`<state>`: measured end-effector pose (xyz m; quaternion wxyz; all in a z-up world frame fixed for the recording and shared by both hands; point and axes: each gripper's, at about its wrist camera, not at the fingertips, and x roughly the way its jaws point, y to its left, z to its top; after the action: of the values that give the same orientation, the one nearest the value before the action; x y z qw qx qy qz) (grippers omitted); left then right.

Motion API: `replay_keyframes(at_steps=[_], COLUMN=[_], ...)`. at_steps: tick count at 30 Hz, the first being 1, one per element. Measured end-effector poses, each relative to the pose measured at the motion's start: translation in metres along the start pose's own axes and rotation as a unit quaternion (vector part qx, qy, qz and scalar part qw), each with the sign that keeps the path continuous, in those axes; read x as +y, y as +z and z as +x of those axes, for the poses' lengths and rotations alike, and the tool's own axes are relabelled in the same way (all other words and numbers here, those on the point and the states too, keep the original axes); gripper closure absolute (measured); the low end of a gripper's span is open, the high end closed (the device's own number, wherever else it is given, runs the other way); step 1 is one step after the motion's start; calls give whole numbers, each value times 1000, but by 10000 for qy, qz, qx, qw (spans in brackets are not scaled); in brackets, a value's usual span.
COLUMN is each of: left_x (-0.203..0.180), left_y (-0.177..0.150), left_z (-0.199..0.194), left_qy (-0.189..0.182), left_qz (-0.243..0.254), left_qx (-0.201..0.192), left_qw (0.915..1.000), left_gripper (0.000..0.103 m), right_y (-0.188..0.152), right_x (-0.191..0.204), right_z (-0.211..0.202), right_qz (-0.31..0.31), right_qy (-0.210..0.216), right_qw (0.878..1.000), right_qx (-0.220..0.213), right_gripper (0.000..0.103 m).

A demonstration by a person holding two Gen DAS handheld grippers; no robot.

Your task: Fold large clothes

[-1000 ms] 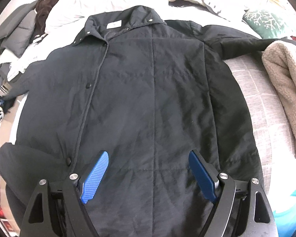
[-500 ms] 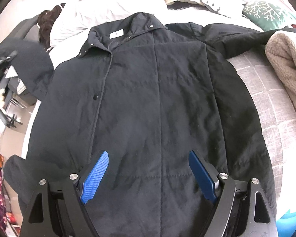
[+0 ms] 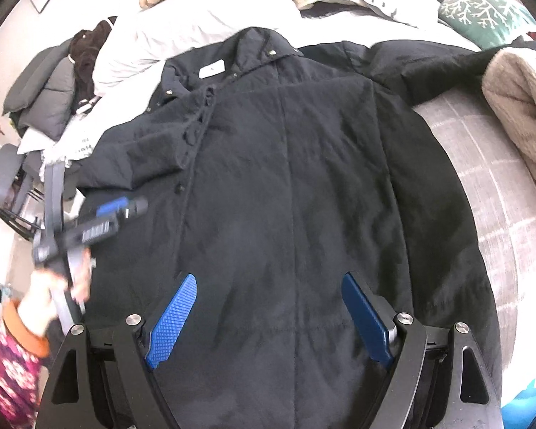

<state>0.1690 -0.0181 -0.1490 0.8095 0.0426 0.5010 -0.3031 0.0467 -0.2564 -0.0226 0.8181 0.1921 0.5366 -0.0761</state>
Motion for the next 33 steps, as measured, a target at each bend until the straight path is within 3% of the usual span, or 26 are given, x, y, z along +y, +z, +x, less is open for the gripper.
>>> replay_keyframes(at_steps=[5, 9, 12, 16, 21, 23, 27, 30, 32, 33], left_x=[12, 17, 22, 34, 48, 59, 85, 91, 99, 105], left_y=[-21, -28, -29, -16, 27, 47, 79, 97, 107, 110], left_z=[-62, -128, -162, -198, -205, -198, -174, -150, -123, -108], left_qy=[-147, 191, 286, 127, 536, 612, 259, 331, 560, 750], left_qz=[-466, -531, -742, -1174, -1214, -1323, -1853, -1727, -1586, -1533], left_qx=[-6, -340, -362, -358, -527, -429, -69, -196, -342, -378], left_qw=[9988, 9978, 9962, 9924, 9898, 9884, 9823, 9842, 9852, 9846], left_gripper=[31, 24, 24, 20, 20, 20, 20, 20, 20, 22], right_y=[33, 60, 76, 97, 131, 148, 175, 190, 198, 201], right_x=[20, 43, 61, 75, 73, 72, 67, 66, 67, 67], right_z=[1, -1, -2, 9, 52, 78, 129, 169, 191, 198], right_qz=[-113, -255, -422, -433, 16, 164, 470, 628, 718, 754], right_qy=[371, 617, 768, 919, 1202, 1202, 1198, 1182, 1117, 1129], right_qw=[9992, 9977, 9961, 9948, 9926, 9924, 9915, 9907, 9909, 9905], right_qx=[69, 118, 95, 76, 177, 218, 211, 240, 227, 199], right_gripper=[18, 18, 17, 17, 17, 17, 17, 19, 29, 47])
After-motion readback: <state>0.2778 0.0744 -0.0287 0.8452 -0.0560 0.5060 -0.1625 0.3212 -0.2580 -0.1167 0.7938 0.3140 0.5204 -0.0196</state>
